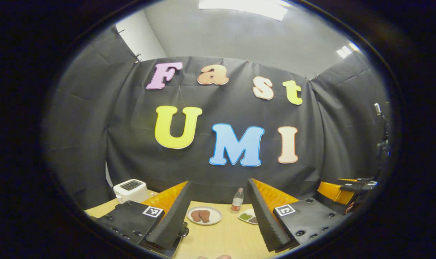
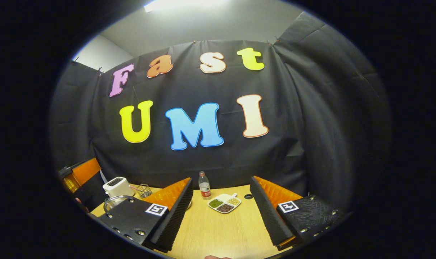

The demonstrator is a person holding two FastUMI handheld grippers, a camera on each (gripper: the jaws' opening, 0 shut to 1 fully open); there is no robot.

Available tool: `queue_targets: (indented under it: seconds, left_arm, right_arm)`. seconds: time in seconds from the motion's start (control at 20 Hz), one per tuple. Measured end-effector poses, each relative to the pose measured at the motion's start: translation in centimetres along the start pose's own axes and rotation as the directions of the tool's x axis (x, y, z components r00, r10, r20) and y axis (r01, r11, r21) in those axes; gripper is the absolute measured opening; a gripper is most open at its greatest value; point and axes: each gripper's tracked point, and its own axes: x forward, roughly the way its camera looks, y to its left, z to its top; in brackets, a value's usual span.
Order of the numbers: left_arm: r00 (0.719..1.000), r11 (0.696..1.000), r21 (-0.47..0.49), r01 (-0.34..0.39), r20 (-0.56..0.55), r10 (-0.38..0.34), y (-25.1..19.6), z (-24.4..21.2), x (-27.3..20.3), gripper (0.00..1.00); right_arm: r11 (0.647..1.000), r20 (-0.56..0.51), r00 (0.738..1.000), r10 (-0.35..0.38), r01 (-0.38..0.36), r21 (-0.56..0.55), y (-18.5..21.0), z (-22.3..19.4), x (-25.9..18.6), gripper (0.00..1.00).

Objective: First push the handle of the pot to place it horizontally, then grasp the pot with both hands and set it on the induction cooktop.

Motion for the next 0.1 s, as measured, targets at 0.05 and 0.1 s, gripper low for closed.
queue_targets:
  seconds: [0.05,0.1]
  left_arm:
    - [1.000,1.000,-0.001,0.007,0.002,-0.007,0.25,-0.04,0.38,0.95]
    - [1.000,1.000,-0.001,0.019,-0.003,-0.019,0.55,-0.17,0.67,0.95]
  right_arm:
    - [1.000,0.006,1.000,-0.003,0.003,-0.006,0.08,0.02,0.00,0.96]
    - [1.000,0.009,1.000,-0.010,0.010,-0.009,0.28,-0.03,-0.04,0.96]
